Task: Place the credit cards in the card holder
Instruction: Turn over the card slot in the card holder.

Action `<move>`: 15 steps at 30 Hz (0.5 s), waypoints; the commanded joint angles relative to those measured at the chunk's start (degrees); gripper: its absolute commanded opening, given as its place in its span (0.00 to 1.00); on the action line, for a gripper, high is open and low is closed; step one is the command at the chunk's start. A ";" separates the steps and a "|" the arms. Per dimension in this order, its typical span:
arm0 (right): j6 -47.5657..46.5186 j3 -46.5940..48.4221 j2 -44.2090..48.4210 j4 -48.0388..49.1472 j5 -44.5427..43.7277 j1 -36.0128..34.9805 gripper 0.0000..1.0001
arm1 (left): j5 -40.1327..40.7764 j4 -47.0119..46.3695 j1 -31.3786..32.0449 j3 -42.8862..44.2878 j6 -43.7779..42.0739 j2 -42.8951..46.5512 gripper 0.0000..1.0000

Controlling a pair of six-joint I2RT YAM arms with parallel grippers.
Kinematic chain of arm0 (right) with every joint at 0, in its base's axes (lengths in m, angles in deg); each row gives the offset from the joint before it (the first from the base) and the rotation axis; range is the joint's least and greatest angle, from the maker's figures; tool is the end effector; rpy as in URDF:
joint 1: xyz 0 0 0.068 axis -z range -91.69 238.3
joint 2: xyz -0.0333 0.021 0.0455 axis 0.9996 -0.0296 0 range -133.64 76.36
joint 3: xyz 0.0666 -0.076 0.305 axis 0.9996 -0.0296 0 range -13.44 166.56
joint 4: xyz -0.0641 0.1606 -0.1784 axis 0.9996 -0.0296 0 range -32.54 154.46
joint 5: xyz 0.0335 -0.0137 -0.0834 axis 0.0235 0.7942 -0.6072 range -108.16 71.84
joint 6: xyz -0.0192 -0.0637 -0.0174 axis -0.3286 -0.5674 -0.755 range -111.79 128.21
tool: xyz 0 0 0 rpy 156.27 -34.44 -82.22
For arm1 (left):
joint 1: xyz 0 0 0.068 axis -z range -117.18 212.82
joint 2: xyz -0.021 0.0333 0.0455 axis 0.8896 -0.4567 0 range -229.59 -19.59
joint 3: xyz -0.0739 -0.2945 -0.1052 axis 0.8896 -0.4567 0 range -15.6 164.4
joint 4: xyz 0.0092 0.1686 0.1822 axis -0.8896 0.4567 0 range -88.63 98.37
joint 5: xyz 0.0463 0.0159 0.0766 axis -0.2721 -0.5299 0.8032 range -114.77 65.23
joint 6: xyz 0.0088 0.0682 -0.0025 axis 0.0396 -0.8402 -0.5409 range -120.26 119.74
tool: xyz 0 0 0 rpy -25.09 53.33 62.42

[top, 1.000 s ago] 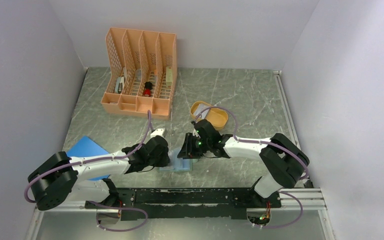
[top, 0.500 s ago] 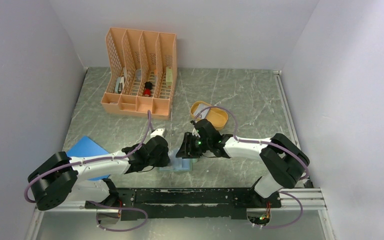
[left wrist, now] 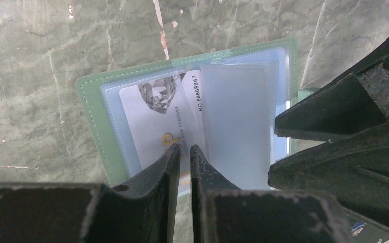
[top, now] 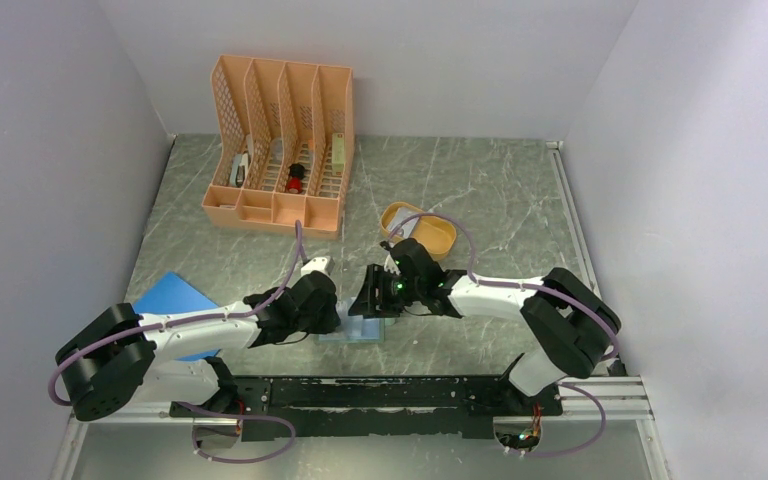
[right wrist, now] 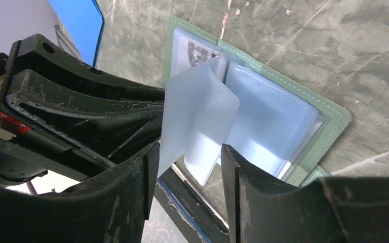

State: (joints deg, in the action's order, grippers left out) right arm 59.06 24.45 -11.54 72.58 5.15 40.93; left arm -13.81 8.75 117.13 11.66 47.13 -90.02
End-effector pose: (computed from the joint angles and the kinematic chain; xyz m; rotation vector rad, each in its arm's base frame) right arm 0.1844 0.2328 0.2052 -0.1612 2.6167 1.2334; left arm 0.1289 -0.1612 0.1957 0.0651 2.5108 -0.5460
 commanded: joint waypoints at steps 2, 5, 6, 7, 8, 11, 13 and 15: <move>0.65 -0.79 0.86 3.12 1.87 -0.09 0.55 | 0.15 1.77 -0.30 0.34 -0.08 0.46 0.19; 0.56 -0.39 0.68 3.04 2.04 -0.09 0.56 | 0.28 1.93 -0.31 0.35 0.01 0.60 0.19; 0.61 -0.36 0.63 3.09 2.13 -0.09 0.56 | 0.24 1.98 -0.29 0.31 -0.01 0.64 0.19; 0.76 -0.54 0.62 3.28 2.11 -0.09 0.56 | 0.28 2.02 -0.29 0.33 0.02 0.73 0.19; 0.93 -0.67 0.57 3.30 2.10 -0.09 0.56 | 0.33 2.15 -0.26 0.33 0.01 0.74 0.19; 1.35 -1.14 0.77 3.21 1.31 -0.09 0.55 | 0.61 2.52 -0.30 0.48 -0.06 1.03 0.19; 0.69 -0.46 0.45 1.29 0.16 0.02 0.53 | 0.85 3.00 -0.27 0.59 -0.11 1.29 0.19; -0.60 0.94 -0.44 -1.88 -1.50 -0.08 0.51 | 1.23 3.92 -0.29 0.83 -0.10 1.73 0.19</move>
State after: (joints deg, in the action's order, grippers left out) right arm 59.78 24.37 -11.54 74.27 6.15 40.93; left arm -13.79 9.66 117.13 11.66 47.13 -89.52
